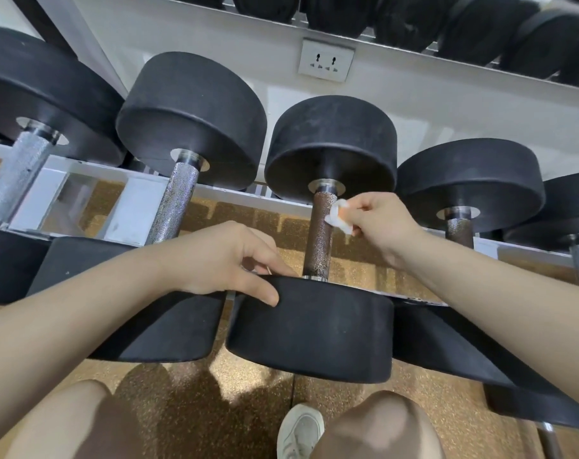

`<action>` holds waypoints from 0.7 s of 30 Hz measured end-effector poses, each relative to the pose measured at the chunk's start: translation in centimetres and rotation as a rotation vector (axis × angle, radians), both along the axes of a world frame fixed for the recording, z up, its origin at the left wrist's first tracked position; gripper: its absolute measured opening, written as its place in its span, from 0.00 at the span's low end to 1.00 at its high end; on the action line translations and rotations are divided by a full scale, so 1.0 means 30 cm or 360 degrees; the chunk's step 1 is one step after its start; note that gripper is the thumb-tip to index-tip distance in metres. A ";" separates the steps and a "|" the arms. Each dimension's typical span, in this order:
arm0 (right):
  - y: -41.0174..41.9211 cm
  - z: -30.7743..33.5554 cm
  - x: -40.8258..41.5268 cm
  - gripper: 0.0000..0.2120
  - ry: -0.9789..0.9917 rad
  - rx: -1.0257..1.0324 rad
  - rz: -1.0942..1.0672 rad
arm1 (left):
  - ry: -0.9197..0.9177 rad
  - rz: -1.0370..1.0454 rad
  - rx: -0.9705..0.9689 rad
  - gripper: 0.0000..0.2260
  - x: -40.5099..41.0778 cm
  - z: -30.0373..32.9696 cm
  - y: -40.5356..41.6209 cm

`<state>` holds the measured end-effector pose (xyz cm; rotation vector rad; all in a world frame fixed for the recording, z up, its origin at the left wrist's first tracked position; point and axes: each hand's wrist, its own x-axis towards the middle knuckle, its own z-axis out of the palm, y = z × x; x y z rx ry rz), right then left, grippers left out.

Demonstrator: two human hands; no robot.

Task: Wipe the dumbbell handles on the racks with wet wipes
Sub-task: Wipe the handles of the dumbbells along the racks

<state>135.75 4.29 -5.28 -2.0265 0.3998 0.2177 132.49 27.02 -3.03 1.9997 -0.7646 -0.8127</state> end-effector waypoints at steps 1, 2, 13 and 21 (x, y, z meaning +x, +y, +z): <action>0.007 -0.007 -0.003 0.06 -0.0072 -0.0026 -0.0002 | 0.0003 -0.0002 -0.0001 0.16 0.002 0.000 0.000; 0.014 -0.017 -0.009 0.06 -0.0088 -0.0005 -0.0025 | -0.0001 -0.0009 0.0002 0.16 0.003 0.000 0.000; -0.030 0.050 0.000 0.04 -0.0946 -0.1468 0.1324 | -0.0076 -0.0060 0.0063 0.17 0.013 -0.009 0.002; 0.118 0.039 0.138 0.13 -0.0684 -0.1917 0.1768 | -0.0184 -0.0128 0.0047 0.18 0.015 -0.016 0.008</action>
